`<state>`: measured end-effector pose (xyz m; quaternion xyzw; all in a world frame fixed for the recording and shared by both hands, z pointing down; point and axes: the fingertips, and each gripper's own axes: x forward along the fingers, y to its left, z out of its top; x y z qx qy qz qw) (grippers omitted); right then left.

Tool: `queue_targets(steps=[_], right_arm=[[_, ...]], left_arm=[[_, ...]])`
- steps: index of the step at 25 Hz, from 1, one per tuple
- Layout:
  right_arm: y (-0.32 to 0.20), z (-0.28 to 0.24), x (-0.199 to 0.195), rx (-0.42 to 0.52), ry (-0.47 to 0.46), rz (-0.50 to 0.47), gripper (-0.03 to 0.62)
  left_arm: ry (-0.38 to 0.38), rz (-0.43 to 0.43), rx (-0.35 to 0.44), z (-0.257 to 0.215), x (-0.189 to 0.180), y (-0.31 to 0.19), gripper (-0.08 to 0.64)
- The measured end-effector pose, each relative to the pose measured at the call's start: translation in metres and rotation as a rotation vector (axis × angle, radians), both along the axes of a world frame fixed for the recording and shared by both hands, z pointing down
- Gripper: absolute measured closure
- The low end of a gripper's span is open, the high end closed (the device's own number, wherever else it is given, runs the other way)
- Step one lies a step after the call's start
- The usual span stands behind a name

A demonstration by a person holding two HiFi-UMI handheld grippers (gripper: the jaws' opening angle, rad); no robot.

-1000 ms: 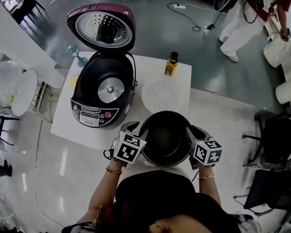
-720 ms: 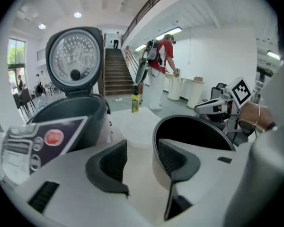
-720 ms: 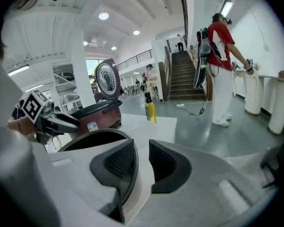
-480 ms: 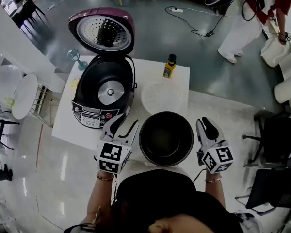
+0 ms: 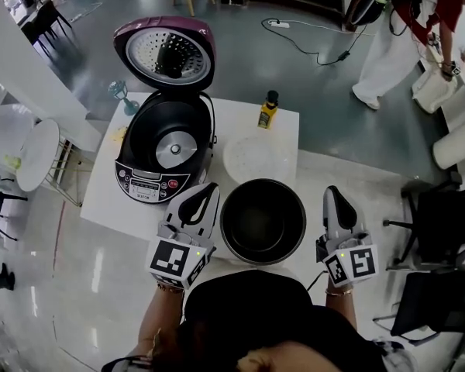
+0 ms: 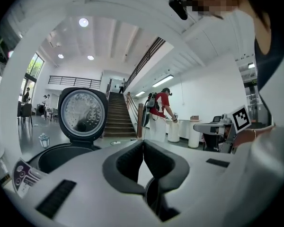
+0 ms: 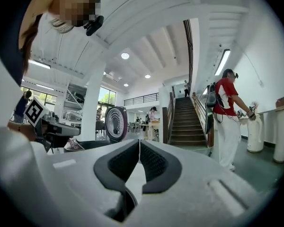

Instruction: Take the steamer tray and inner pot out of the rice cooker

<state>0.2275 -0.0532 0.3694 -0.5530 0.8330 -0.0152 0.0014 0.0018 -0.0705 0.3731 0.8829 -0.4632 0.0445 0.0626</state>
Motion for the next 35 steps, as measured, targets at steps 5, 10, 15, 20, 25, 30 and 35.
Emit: queue_targets(steps=[5, 10, 15, 20, 25, 30, 35], right_arm=[[0.006, 0.002, -0.001, -0.011, -0.007, -0.004, 0.586], [0.006, 0.006, 0.000, -0.026, 0.005, 0.009, 0.586], [0.009, 0.010, 0.001, -0.036, 0.010, 0.010, 0.586], [0.009, 0.015, 0.000, -0.051, 0.006, 0.010, 0.586], [0.008, 0.017, -0.002, -0.057, 0.013, 0.006, 0.586], [0.007, 0.020, -0.003, -0.064, 0.019, 0.000, 0.586], [0.008, 0.024, -0.003, -0.076, 0.022, 0.003, 0.586]], left_arm=[[0.011, -0.010, -0.021, 0.005, -0.004, 0.002, 0.555], [-0.001, -0.010, -0.014, 0.004, -0.002, 0.001, 0.555], [-0.037, -0.011, -0.014, 0.012, 0.000, 0.002, 0.555], [-0.047, -0.019, -0.022, 0.016, -0.004, 0.001, 0.555], [-0.058, -0.026, -0.029, 0.021, -0.007, 0.000, 0.555], [-0.074, -0.023, -0.040, 0.026, -0.006, -0.001, 0.555], [-0.091, -0.010, -0.062, 0.032, -0.004, 0.000, 0.555]])
